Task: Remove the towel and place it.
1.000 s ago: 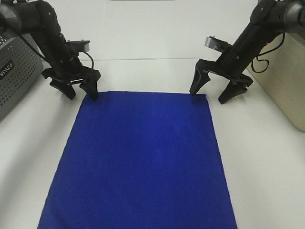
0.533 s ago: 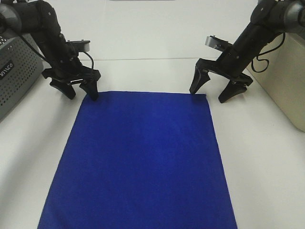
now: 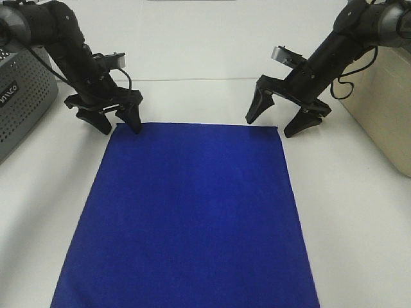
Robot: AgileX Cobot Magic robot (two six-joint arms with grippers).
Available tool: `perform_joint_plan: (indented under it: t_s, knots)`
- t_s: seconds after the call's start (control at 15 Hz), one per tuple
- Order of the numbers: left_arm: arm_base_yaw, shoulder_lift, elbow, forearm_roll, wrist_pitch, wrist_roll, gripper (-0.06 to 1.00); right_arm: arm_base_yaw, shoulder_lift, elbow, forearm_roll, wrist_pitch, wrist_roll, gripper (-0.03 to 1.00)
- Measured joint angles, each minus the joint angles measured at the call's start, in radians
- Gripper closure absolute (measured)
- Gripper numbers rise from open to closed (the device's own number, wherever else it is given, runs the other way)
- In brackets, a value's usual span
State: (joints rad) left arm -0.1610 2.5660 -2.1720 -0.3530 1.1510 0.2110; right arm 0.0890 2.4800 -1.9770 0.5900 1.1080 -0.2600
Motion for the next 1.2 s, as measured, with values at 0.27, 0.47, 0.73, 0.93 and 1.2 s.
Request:
perform_joint_plan:
  t_s: [0.27,0.47,0.73,0.93,1.2]
  knots:
    - [-0.035,0.002,0.0,-0.023,0.0,0.0,0.23,0.063,0.004,-0.002,0.009,-0.035,0.0,0.01]
    - [-0.05,0.003,0.0,-0.036,0.0,0.0,0.23,0.08,0.007,-0.002,-0.002,-0.042,0.001,0.02]
    - [-0.05,0.01,0.0,-0.039,0.0,-0.001,0.49,0.082,0.009,-0.003,-0.057,-0.053,0.026,0.22]
    - [-0.05,0.015,0.0,-0.039,-0.004,0.005,0.75,0.082,0.017,-0.003,-0.081,-0.052,0.046,0.59]
    - [-0.05,0.018,0.0,-0.04,-0.004,0.068,0.93,0.082,0.024,0.001,-0.086,-0.052,0.042,0.95]
